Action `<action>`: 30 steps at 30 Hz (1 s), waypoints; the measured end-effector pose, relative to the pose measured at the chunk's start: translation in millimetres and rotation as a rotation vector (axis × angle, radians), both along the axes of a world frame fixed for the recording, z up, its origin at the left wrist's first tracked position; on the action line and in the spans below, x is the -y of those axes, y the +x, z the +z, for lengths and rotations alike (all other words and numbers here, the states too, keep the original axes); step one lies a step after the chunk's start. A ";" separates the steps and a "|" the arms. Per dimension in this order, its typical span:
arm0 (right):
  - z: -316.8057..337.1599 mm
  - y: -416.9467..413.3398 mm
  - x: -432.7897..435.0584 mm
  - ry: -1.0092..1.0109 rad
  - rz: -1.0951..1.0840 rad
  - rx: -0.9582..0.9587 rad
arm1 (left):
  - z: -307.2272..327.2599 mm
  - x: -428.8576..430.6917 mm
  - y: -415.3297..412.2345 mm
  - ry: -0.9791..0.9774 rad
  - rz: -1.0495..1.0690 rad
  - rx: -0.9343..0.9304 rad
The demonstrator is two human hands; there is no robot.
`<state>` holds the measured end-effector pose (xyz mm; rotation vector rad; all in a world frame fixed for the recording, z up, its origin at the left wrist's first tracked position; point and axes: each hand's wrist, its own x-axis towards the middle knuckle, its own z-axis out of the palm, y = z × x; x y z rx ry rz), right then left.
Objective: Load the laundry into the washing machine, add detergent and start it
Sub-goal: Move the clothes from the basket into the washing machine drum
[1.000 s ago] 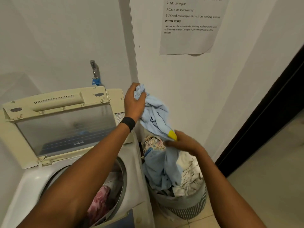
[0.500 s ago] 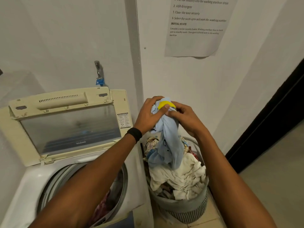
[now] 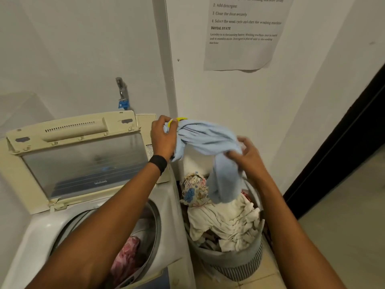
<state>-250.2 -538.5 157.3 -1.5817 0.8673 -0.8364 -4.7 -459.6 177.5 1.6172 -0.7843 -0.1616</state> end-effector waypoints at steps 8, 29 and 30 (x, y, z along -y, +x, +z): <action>48.7 50.3 -5.3 -0.100 -0.059 0.260 | 5.8 1.7 -48.6 -0.039 -0.431 -0.103; 3.2 68.4 -43.1 0.389 0.287 0.269 | -26.5 -45.7 -8.6 0.012 -0.157 -0.259; 7.5 82.5 -56.1 0.319 0.344 0.230 | -31.5 -55.2 -1.3 0.041 -0.142 -0.260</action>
